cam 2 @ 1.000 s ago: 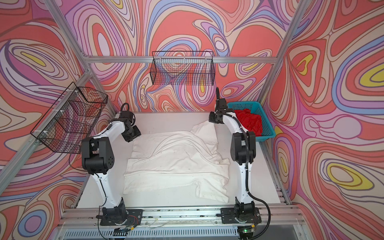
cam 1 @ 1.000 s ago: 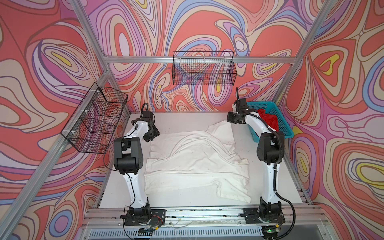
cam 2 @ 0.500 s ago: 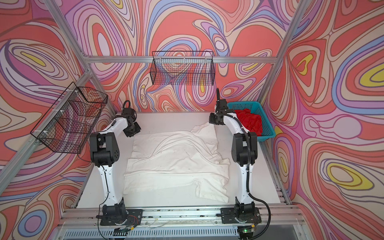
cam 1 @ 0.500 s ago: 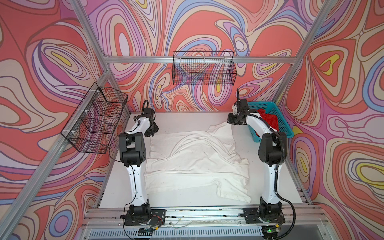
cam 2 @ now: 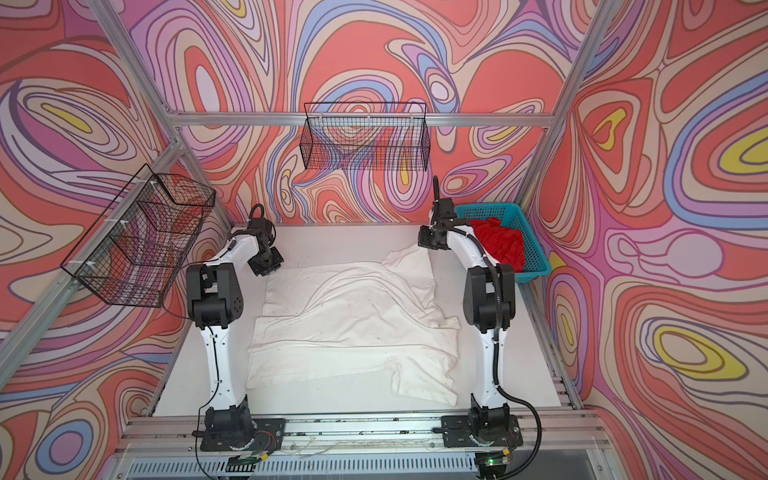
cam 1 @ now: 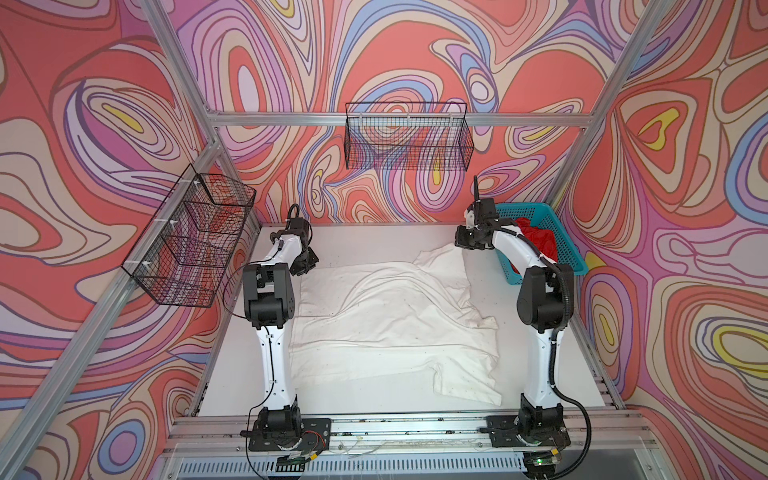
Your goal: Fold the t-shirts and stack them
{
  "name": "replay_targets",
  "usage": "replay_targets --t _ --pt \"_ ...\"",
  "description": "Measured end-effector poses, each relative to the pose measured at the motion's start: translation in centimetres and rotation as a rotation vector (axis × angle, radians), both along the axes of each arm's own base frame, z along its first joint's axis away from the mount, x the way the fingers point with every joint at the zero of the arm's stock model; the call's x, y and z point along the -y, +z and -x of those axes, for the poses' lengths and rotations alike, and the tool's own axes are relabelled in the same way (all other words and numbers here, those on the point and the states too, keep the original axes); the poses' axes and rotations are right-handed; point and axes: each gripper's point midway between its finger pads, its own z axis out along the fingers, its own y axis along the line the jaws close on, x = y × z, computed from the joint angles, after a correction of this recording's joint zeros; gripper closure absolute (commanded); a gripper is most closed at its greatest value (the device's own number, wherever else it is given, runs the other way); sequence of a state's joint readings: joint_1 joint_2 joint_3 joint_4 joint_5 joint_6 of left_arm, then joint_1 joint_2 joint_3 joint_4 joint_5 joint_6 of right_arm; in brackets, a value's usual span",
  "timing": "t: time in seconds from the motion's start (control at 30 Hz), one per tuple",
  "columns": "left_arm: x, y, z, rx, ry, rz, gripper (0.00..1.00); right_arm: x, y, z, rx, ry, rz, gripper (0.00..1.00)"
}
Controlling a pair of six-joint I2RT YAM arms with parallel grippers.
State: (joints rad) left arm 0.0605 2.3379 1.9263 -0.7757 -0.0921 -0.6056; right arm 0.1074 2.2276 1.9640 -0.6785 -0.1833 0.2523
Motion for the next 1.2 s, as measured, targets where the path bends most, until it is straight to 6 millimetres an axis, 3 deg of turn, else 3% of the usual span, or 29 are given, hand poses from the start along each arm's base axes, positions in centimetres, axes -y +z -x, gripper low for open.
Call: replay_targets --t 0.13,0.4,0.57,0.7,0.97,1.07,1.2 --pt "0.0 0.0 -0.5 0.005 0.000 0.000 0.78 0.0 0.0 0.1 -0.005 0.001 0.000 1.00" --pt "0.1 0.0 -0.9 0.006 -0.002 0.009 1.00 -0.1 0.4 0.2 -0.001 0.003 -0.004 1.00" --pt "0.2 0.1 -0.9 0.009 -0.004 0.026 1.00 0.0 0.9 0.2 0.009 0.002 0.001 1.00" --pt "0.6 0.7 -0.4 0.017 -0.006 0.049 1.00 0.1 3.1 -0.5 0.044 0.003 0.008 1.00" --pt "1.2 6.5 -1.8 0.160 -0.023 0.079 1.00 0.4 9.4 -3.1 0.200 -0.005 0.014 1.00" --pt "1.4 7.1 -2.4 0.190 -0.025 0.092 1.00 0.4 9.8 -4.0 0.217 -0.009 0.015 1.00" --pt "1.6 6.8 -2.5 0.199 -0.022 0.105 1.00 0.5 8.3 -4.3 0.190 -0.012 0.022 1.00"
